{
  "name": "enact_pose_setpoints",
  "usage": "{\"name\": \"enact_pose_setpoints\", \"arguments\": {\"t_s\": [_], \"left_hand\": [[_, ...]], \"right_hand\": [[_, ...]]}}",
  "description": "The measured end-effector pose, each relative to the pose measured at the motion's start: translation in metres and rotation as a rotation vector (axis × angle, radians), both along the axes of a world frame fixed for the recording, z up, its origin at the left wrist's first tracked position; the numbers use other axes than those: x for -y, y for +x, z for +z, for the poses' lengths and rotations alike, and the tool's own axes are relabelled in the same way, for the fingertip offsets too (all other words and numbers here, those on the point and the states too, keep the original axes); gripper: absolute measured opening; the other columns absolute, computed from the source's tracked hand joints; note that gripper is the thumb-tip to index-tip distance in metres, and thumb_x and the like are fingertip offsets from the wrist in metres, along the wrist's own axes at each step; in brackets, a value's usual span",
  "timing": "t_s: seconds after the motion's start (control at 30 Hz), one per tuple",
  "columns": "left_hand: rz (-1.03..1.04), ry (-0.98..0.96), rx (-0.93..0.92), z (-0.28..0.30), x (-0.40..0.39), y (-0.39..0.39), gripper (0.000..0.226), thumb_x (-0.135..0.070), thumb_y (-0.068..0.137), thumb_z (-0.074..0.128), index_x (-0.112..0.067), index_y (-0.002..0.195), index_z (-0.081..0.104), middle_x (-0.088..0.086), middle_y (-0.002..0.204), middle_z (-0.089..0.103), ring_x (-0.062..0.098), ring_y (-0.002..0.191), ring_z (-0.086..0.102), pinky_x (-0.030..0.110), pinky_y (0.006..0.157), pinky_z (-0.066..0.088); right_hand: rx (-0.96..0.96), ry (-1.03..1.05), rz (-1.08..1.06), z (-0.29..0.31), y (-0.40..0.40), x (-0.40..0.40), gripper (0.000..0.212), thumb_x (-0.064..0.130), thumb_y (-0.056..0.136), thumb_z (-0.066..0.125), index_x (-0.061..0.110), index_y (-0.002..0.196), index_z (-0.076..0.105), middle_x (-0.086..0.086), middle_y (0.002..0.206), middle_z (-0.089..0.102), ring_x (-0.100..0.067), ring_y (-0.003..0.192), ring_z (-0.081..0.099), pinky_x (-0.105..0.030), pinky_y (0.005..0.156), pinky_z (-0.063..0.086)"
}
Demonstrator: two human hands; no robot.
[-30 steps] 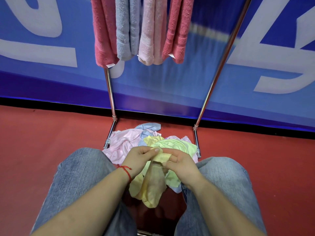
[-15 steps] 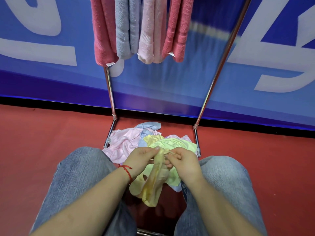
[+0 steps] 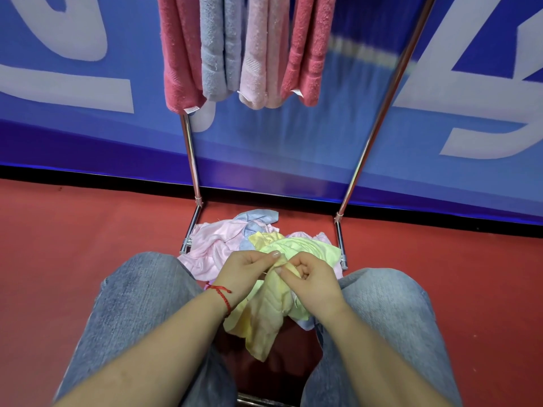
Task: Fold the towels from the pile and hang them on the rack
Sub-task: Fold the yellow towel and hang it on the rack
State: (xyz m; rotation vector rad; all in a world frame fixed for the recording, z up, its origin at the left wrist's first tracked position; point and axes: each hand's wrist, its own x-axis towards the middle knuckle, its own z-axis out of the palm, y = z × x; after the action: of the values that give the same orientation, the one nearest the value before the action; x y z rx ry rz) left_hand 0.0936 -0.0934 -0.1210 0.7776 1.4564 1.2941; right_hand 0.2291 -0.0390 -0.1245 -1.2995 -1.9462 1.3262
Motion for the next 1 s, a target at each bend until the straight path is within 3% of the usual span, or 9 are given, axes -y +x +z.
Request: {"name": "enact_pose_setpoints", "arguments": {"t_s": [0.13,0.27,0.4,0.57,0.67,0.77,0.87,1.0], "left_hand": [[-0.021,0.013,0.0,-0.001,-0.001,-0.001,0.032,-0.022,0.089,0.059,-0.009,0.063,0.071,0.009,0.071,0.07,0.014,0.071,0.066,0.026,0.078,0.054],[-0.05,0.007,-0.036,-0.004,-0.001,-0.003,0.036,-0.023,0.09,0.057,0.009,0.077,0.068,0.011,0.075,0.067,0.013,0.073,0.062,0.027,0.08,0.053],[-0.161,0.028,-0.056,-0.004,0.003,-0.002,0.012,-0.025,0.078,0.072,-0.015,0.084,0.075,0.005,0.091,0.074,0.013,0.092,0.067,0.024,0.089,0.052],[-0.189,-0.006,-0.163,-0.008,0.004,-0.005,0.013,-0.018,0.083,0.068,-0.011,0.093,0.074,0.016,0.1,0.071,0.026,0.098,0.065,0.044,0.096,0.047],[-0.208,-0.039,-0.173,-0.009,0.005,-0.002,0.024,-0.043,0.074,0.071,-0.024,0.089,0.075,0.015,0.1,0.071,0.037,0.101,0.063,0.056,0.091,0.047],[-0.218,-0.053,-0.198,-0.015,0.004,-0.001,0.035,-0.057,0.065,0.066,-0.033,0.089,0.074,0.021,0.099,0.068,0.036,0.087,0.063,0.061,0.084,0.046],[-0.195,-0.029,-0.274,-0.014,0.004,-0.001,0.025,-0.053,0.07,0.064,-0.036,0.085,0.074,0.022,0.096,0.068,0.035,0.084,0.064,0.055,0.082,0.049],[-0.232,0.012,-0.492,-0.014,0.002,-0.001,0.021,-0.029,0.089,0.058,-0.013,0.093,0.07,0.01,0.094,0.069,0.025,0.091,0.063,0.034,0.084,0.048]], "right_hand": [[-0.095,-0.084,-0.029,0.0,0.0,-0.002,0.02,0.018,0.079,0.072,0.015,0.067,0.056,0.003,0.055,0.042,-0.014,0.057,0.039,-0.025,0.055,0.034],[-0.155,-0.143,-0.063,0.0,0.001,-0.003,0.023,0.016,0.079,0.073,0.015,0.065,0.055,0.005,0.054,0.048,-0.008,0.053,0.042,-0.02,0.051,0.035],[-0.125,-0.161,-0.08,-0.002,0.002,-0.004,0.022,0.015,0.077,0.073,0.016,0.065,0.055,0.006,0.054,0.05,-0.006,0.05,0.044,-0.021,0.05,0.036],[0.038,-0.03,-0.012,-0.005,0.004,-0.005,0.023,0.022,0.076,0.073,0.027,0.065,0.054,0.01,0.059,0.052,-0.006,0.057,0.047,-0.022,0.057,0.039],[0.094,0.052,0.017,-0.003,0.005,-0.004,0.026,0.024,0.077,0.071,0.029,0.063,0.05,0.01,0.056,0.048,-0.006,0.056,0.045,-0.023,0.057,0.039],[0.13,0.101,0.044,-0.003,0.005,-0.004,0.026,0.025,0.077,0.07,0.03,0.063,0.048,0.01,0.055,0.047,-0.007,0.057,0.045,-0.027,0.059,0.04],[0.1,0.109,0.019,-0.004,0.004,-0.004,0.022,0.029,0.077,0.071,0.034,0.073,0.05,0.01,0.057,0.044,-0.006,0.055,0.044,-0.026,0.058,0.039],[0.095,0.008,0.083,-0.006,0.006,-0.006,0.03,0.033,0.079,0.07,0.046,0.096,0.05,0.008,0.066,0.045,-0.01,0.061,0.051,-0.029,0.065,0.046]]}}
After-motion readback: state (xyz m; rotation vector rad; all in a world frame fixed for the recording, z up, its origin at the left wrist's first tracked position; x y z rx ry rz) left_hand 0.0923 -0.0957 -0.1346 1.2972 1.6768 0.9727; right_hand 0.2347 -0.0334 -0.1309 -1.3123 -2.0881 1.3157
